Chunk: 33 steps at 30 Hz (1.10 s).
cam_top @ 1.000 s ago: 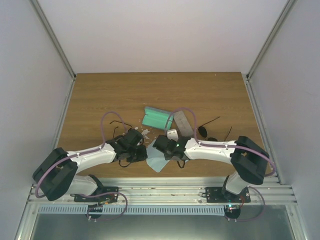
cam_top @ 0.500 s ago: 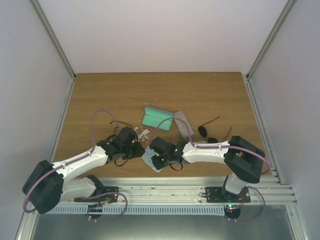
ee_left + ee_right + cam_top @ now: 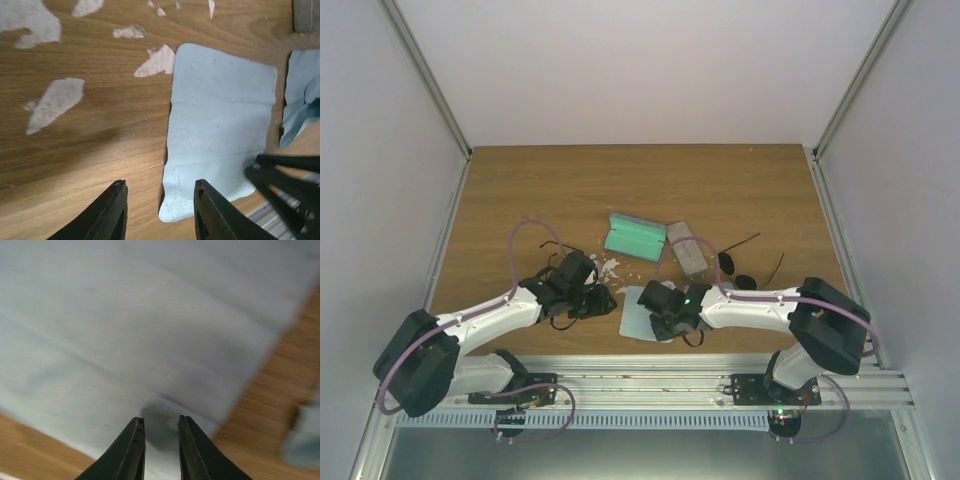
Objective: Organize the sunglasses
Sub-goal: Adjust the glasses cleaning cloth at the center of the board, then fold the glasses cleaning cloth at the center of the board.
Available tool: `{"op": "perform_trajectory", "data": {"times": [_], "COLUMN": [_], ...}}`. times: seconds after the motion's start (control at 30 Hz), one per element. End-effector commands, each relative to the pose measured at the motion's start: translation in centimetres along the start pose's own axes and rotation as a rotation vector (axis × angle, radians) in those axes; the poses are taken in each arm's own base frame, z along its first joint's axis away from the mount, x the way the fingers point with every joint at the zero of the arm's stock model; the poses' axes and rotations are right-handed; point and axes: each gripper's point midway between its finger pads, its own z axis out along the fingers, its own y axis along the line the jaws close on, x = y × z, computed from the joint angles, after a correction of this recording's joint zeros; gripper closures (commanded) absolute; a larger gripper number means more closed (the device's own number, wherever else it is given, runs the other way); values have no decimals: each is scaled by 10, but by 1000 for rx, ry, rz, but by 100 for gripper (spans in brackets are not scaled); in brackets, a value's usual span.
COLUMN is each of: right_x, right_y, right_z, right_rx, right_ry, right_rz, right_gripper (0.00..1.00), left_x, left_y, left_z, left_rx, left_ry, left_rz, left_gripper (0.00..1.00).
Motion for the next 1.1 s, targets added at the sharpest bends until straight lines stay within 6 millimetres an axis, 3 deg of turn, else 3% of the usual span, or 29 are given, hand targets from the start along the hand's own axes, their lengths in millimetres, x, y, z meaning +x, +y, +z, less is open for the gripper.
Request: {"op": "perform_trajectory", "data": {"times": [0.0, 0.1, 0.2, 0.33, 0.47, 0.6, 0.7, 0.87, 1.07], "right_x": [-2, -29, -51, -70, -81, -82, -80, -79, -82], "right_y": [-37, -20, -26, -47, -55, -59, -60, -62, -55], "right_z": [-26, -51, -64, -60, -51, -42, -37, -32, -24], "right_rx": [147, 53, 37, 53, 37, 44, 50, 54, 36], "right_ry": [-40, -145, -219, -257, -266, -249, -236, -231, -216], "right_rz": [54, 73, 134, 223, 251, 244, 238, 221, 176], "right_gripper": [78, 73, 71, 70, 70, 71, 70, 70, 66], "left_x": [-8, -14, -20, -30, -36, -38, -43, -46, -47], "left_y": [-35, -52, -63, -68, -65, -51, -30, 6, 10], "left_z": [3, 10, 23, 39, 56, 71, 76, 68, 59], "left_rx": [139, 200, 225, 225, 195, 121, 13, -157, -175], "left_ry": [22, 47, 72, 76, 94, 105, 78, 18, -12], "left_rz": [112, 165, 192, 199, 190, 169, 143, 90, 46], "left_gripper": [61, 61, 67, 80, 83, 85, 88, 89, 90]}}
